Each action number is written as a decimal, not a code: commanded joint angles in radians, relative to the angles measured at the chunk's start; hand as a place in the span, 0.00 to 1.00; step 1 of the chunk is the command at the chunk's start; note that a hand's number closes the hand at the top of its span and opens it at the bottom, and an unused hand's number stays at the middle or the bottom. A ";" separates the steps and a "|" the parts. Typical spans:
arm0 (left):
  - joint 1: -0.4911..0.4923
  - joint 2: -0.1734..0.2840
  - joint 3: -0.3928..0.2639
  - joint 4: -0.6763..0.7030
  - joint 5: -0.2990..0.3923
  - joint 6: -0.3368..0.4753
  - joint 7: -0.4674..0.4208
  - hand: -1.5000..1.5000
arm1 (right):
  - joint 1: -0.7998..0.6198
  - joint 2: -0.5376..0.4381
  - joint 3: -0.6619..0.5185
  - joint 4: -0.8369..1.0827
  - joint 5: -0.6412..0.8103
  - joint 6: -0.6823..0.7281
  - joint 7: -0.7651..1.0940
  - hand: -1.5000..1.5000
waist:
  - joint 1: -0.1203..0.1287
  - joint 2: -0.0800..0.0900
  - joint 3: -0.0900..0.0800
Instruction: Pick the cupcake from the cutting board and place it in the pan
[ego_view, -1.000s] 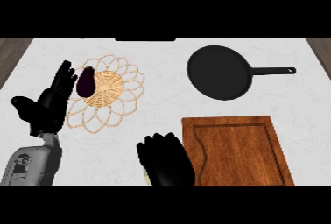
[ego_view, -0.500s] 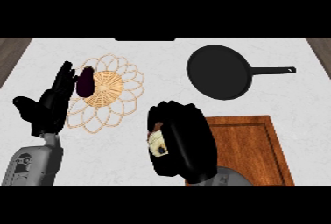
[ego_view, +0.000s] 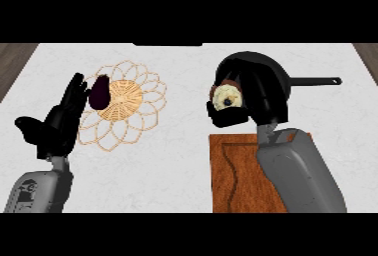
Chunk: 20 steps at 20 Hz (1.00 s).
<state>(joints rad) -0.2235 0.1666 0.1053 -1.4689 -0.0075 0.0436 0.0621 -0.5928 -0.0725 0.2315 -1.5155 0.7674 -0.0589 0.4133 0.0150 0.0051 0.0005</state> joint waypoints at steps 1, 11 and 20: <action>0.007 -0.003 -0.013 -0.051 -0.017 0.015 0.026 0.50 | -0.096 -0.061 -0.124 0.220 -0.012 -0.045 -0.129 1.00 | 0.003 -0.001 0.000; -0.059 -0.013 -0.035 -0.011 -0.029 0.013 0.047 0.50 | -0.284 -0.198 -0.278 0.832 0.057 -0.313 -0.457 1.00 | 0.045 0.017 0.002; -0.060 -0.003 -0.024 -0.020 0.001 -0.022 0.031 0.50 | -0.357 -0.209 -0.449 1.103 -0.099 -0.343 -0.660 1.00 | 0.080 0.031 0.005</action>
<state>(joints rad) -0.2985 0.1525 0.0777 -1.4635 -0.0184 0.0383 0.0872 -0.9310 -0.2810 -0.1338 -0.4962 0.7598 -0.4292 -0.1670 0.0798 0.0337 0.0035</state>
